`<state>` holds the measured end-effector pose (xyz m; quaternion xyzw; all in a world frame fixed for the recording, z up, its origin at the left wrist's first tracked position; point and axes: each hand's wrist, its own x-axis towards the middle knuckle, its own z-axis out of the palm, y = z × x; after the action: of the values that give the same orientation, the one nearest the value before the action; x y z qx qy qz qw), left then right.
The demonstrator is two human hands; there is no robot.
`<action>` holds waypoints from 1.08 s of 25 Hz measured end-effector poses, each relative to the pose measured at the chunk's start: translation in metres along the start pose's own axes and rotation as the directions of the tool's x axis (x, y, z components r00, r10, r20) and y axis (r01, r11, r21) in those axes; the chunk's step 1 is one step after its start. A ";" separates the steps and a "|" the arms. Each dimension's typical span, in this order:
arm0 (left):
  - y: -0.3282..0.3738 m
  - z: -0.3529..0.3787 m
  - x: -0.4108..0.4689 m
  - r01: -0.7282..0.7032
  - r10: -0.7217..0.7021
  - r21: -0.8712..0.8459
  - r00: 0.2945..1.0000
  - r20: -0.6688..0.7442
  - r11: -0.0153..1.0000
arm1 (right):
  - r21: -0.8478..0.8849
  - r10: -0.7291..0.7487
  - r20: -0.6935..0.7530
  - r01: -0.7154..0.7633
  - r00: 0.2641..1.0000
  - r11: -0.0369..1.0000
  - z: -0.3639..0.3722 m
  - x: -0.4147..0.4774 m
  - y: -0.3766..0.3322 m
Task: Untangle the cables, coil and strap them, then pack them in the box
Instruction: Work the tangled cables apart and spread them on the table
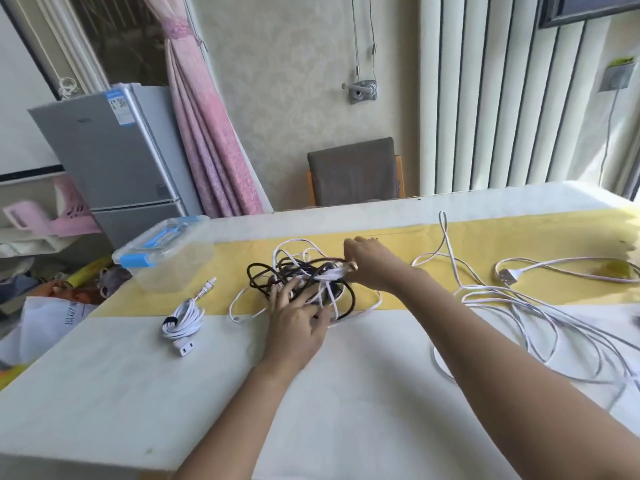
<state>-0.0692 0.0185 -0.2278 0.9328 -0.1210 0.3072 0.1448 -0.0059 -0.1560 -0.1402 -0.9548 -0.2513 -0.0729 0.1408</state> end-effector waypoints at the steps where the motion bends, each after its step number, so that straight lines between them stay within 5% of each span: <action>1: 0.001 0.001 0.000 0.005 -0.005 0.035 1.000 0.001 0.999 | -0.092 0.023 0.062 -0.017 0.998 0.996 -0.002 0.000 0.002; 4: 0.002 0.000 0.002 0.030 -0.031 0.111 0.999 0.010 0.993 | -0.204 0.146 0.254 -0.094 0.956 0.974 -0.012 -0.004 0.007; 6: 0.003 -0.002 0.001 0.041 -0.041 0.123 0.999 -0.001 0.992 | -0.055 0.128 0.294 -0.117 0.947 0.992 -0.020 -0.010 0.008; 8: 0.003 -0.002 0.001 0.025 -0.022 0.125 0.999 -0.028 0.992 | 0.200 0.064 0.175 -0.099 0.982 0.975 -0.029 -0.016 0.006; 10: 0.002 -0.001 0.002 -0.026 0.031 0.104 0.998 -0.050 0.994 | 0.264 0.049 -0.009 -0.045 0.999 0.963 -0.035 -0.019 0.007; 17: -0.004 0.000 -0.005 -0.057 0.062 0.043 0.990 -0.125 0.997 | 0.068 0.046 0.073 -0.051 0.996 0.996 -0.011 -0.019 0.001; 23: -0.004 -0.008 -0.002 0.016 -0.001 0.105 0.990 -0.139 0.994 | 0.191 -0.013 -0.188 0.050 0.982 0.980 -0.076 -0.035 -0.016; 25: -0.014 -0.015 -0.001 0.088 -0.063 0.117 0.977 -0.206 0.989 | 0.363 0.125 -0.418 0.039 0.900 0.931 -0.112 -0.043 -0.005; 27: -0.025 -0.022 -0.002 0.229 -0.193 0.117 0.947 -0.256 0.966 | 0.559 0.338 -0.579 0.060 0.742 0.827 -0.146 -0.056 0.019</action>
<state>-0.0749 0.0498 -0.2167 0.9038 0.0209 0.4096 0.1224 -0.0543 -0.2421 -0.0181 -0.8031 -0.1200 -0.3175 0.4898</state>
